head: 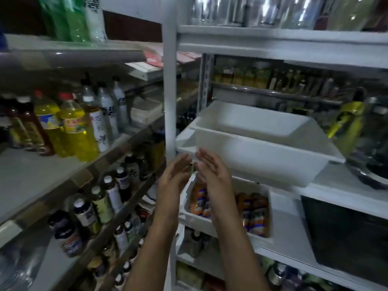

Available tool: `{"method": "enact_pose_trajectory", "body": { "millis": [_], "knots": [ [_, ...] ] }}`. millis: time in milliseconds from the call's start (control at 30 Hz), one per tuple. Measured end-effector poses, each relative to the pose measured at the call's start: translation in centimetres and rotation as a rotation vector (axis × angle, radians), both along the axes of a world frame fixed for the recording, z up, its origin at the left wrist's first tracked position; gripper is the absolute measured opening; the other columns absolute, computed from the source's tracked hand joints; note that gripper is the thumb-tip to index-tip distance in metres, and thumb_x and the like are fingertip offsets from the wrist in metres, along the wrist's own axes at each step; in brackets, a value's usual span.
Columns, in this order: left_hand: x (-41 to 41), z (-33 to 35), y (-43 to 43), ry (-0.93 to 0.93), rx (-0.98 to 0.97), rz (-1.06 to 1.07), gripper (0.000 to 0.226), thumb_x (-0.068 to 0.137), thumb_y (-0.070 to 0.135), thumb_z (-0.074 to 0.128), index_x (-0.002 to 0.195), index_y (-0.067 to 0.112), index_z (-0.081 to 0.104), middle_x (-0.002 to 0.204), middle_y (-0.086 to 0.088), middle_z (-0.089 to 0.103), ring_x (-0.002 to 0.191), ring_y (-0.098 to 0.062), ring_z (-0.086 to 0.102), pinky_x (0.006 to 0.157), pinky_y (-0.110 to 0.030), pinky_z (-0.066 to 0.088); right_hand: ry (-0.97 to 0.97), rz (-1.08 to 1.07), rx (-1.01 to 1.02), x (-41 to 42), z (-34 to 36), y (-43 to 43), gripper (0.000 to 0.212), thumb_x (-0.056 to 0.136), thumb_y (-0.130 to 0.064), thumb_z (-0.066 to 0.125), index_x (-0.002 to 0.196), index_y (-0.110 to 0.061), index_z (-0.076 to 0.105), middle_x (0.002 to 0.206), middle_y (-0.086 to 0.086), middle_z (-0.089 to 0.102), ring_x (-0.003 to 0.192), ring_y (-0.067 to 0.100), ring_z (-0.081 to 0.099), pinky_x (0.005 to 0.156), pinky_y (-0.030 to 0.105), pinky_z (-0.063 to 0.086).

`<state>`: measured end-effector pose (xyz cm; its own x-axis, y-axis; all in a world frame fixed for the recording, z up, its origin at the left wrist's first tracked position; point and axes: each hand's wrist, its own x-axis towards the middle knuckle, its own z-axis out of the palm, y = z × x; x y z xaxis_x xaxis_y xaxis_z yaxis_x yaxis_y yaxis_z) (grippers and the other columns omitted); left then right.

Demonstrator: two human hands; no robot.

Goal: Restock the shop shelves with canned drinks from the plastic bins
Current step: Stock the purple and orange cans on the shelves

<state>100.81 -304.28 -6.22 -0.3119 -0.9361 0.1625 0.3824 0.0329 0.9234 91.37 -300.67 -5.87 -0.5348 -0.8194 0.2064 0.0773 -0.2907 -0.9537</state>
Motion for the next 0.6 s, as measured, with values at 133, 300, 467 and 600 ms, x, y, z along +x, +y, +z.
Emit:
{"method": "enact_pose_trajectory", "body": {
  "millis": [133,300,467,600],
  "knots": [
    [-3.4,-1.8,0.7,0.001,0.036,-0.071,0.049,0.093,-0.015,0.04,0.128,0.01,0.063,0.129,-0.006,0.068,0.12,-0.019,0.065,0.086,-0.021,0.055,-0.006,-0.022,0.013,-2.4,-1.1,1.7,0.03,0.102,-0.014,0.056,0.128,-0.027,0.063,0.128,-0.009,0.068,0.119,0.007,0.063,0.1,0.031,0.052],
    [-6.0,-4.3,1.6,-0.081,0.036,-0.083,0.045,0.097,-0.011,0.043,0.123,0.018,0.067,0.122,0.001,0.072,0.11,-0.012,0.069,0.08,-0.017,0.054,-0.067,-0.057,0.056,-4.9,-4.3,2.5,0.033,0.099,-0.002,0.055,0.124,-0.02,0.065,0.123,-0.002,0.071,0.117,0.012,0.066,0.098,0.029,0.054],
    [-7.6,-7.5,2.3,-0.161,0.107,-0.098,0.044,0.095,-0.014,0.042,0.128,0.007,0.061,0.121,-0.005,0.069,0.102,-0.01,0.071,0.074,-0.017,0.056,-0.122,-0.091,0.13,-6.8,-8.2,2.9,0.032,0.098,0.004,0.054,0.126,-0.009,0.062,0.126,0.009,0.067,0.113,0.015,0.067,0.088,0.026,0.056],
    [-7.8,-10.7,2.3,-0.237,0.207,-0.064,0.043,0.097,-0.008,0.046,0.133,0.011,0.061,0.13,-0.006,0.067,0.115,-0.018,0.067,0.09,-0.026,0.057,-0.121,-0.103,0.201,-7.7,-11.8,3.7,0.031,0.099,-0.004,0.057,0.124,-0.019,0.064,0.126,0.001,0.068,0.119,0.013,0.063,0.098,0.033,0.054]
  ]
}}
